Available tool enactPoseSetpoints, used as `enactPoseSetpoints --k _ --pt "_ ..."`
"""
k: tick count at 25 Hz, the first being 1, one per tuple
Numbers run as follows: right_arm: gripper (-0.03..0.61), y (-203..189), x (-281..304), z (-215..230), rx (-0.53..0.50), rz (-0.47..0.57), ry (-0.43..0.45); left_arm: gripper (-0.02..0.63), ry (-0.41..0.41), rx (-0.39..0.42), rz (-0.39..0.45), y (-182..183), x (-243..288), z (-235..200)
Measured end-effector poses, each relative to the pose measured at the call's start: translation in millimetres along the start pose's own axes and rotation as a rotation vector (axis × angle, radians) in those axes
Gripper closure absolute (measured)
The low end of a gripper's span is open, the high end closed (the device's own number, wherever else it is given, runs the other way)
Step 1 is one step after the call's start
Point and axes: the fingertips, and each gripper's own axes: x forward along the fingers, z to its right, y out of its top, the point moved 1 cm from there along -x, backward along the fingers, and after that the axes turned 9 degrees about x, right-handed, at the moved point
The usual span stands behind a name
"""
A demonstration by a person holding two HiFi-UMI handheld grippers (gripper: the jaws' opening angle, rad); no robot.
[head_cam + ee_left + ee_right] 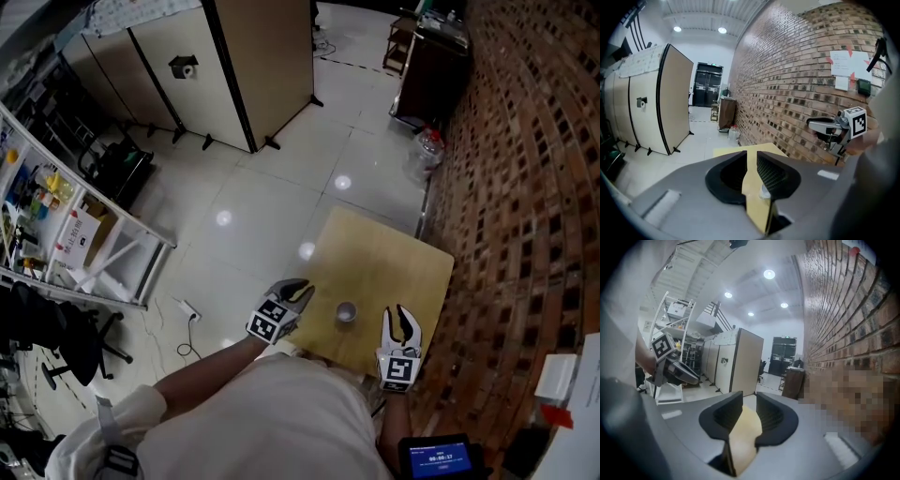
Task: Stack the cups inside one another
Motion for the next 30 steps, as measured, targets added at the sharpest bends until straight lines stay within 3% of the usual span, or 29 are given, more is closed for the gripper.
enactPoseSetpoints --k 4,9,15,22,26,28,30 --pt "0.483 -9 -7 6 0.033 -0.010 -0.015 0.534 0.001 0.004 -0.009 -6 -3 4" --pt "0.477 32 1 4 0.070 0.092 0.002 0.534 0.022 0.026 0.004 2 -3 -5" --pt "0.477 -2 -22 16 0.067 0.040 -0.019 0.534 -0.007 0.010 -0.022 -4 1 13" --pt "0.477 -14 -31 18 0.079 0.024 -0.031 0.532 -0.045 0.004 -0.035 -6 6 25" --pt "0.477 -18 -34 20 0.081 0.013 -0.030 0.588 -0.043 0.039 -0.071 -13 10 28" --pt "0.477 -23 -36 21 0.081 0.006 -0.028 0.568 -0.050 0.051 -0.080 -18 14 29" --pt "0.477 -27 -39 23 0.083 -0.001 -0.028 0.487 -0.077 0.087 -0.103 -27 19 32"
